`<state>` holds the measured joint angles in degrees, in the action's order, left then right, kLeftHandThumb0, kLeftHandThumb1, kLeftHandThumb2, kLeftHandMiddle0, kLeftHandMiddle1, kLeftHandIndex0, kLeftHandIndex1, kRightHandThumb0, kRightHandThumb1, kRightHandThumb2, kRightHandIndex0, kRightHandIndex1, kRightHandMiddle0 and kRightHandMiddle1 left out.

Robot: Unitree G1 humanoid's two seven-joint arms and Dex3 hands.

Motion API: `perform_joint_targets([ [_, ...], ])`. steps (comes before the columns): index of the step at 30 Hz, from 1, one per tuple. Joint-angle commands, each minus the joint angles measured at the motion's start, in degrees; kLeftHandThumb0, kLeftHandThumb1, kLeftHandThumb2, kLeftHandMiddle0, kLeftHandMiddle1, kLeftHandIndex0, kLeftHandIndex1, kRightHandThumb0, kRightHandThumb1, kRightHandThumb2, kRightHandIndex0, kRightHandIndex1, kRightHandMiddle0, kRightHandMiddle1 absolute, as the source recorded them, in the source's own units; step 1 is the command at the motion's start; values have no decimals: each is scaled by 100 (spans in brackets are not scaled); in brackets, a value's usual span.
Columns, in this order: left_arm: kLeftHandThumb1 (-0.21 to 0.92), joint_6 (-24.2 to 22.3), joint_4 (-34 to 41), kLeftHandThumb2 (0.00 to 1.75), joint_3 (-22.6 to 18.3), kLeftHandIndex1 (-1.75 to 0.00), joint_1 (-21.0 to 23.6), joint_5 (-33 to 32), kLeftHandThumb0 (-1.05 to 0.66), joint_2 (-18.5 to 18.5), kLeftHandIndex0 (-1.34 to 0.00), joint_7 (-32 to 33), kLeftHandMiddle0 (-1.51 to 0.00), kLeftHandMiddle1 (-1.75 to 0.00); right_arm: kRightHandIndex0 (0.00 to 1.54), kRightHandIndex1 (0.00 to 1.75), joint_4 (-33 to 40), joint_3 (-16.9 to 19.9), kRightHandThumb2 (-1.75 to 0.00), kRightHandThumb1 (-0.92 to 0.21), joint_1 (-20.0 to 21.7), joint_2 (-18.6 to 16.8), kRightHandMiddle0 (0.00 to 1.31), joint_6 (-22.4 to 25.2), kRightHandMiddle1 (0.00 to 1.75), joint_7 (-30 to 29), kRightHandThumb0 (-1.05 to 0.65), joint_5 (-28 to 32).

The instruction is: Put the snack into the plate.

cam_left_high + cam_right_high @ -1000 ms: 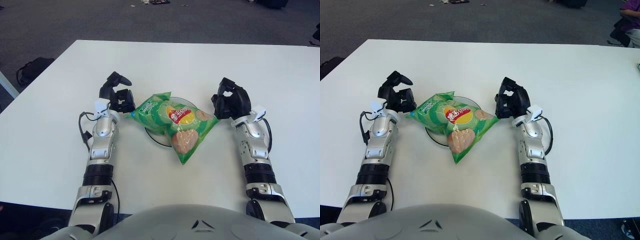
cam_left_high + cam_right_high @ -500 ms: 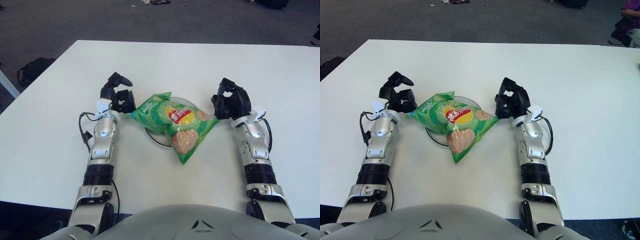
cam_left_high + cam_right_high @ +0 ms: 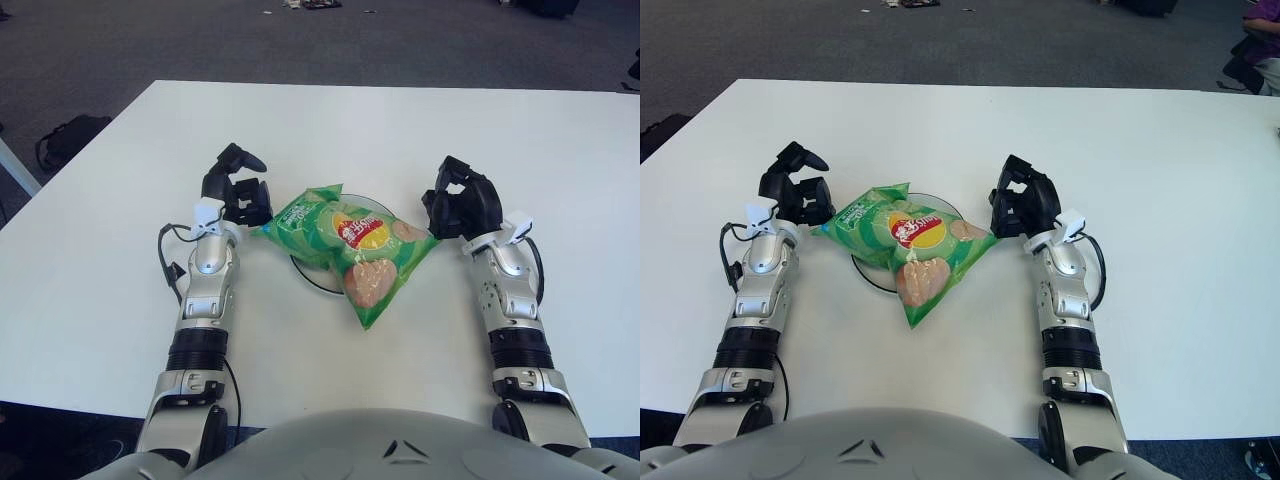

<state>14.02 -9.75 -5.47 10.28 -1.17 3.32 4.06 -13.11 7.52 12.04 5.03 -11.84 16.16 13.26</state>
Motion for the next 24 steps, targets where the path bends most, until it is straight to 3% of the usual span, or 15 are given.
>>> perform_joint_targets([
  [1, 22, 32, -542, 143, 81, -175, -927, 41, -52, -250, -69, 32, -140, -175, 140, 175, -351, 21, -156, -12, -643, -243, 79, 83, 175, -36, -57, 110],
  [24, 21, 35, -582, 145, 94, -175, -923, 126, -53, -264, -71, 99, -141, -175, 140, 175, -277, 10, -156, -12, -653, -225, 78, 217, 175, -76, -57, 100],
])
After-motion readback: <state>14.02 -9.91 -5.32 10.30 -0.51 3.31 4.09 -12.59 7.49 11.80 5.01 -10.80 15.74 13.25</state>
